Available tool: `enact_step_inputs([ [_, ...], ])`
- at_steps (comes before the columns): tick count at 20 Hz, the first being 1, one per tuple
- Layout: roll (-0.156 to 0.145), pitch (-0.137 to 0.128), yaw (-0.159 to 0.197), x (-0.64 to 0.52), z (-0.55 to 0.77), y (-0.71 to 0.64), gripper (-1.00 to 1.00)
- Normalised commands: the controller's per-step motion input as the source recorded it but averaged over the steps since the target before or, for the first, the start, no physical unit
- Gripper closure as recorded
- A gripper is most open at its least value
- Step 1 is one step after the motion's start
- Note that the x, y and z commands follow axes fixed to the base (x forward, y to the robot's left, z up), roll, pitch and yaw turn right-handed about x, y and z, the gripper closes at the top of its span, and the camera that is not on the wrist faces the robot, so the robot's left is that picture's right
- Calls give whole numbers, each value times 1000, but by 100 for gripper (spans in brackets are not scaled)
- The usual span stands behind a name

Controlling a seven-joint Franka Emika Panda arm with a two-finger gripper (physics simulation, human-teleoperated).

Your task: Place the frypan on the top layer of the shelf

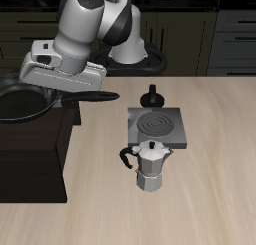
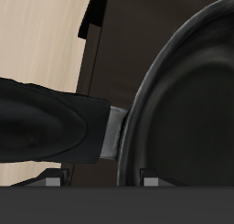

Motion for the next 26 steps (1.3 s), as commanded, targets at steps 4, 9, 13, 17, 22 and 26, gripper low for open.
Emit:
enact_step_inputs([
  [4, 19, -2, -16, 14, -11, 161, 100],
  [9, 10, 5, -7, 12, -36, 196, 100],
  [13, 25, -8, -26, -54, 104, 240, 100],
  [17, 19, -22, 26, -27, 117, 192, 100],
  [22, -17, -1, -6, -7, 26, -40, 100],
  [26, -4, -2, 7, -30, 34, 154, 100],
])
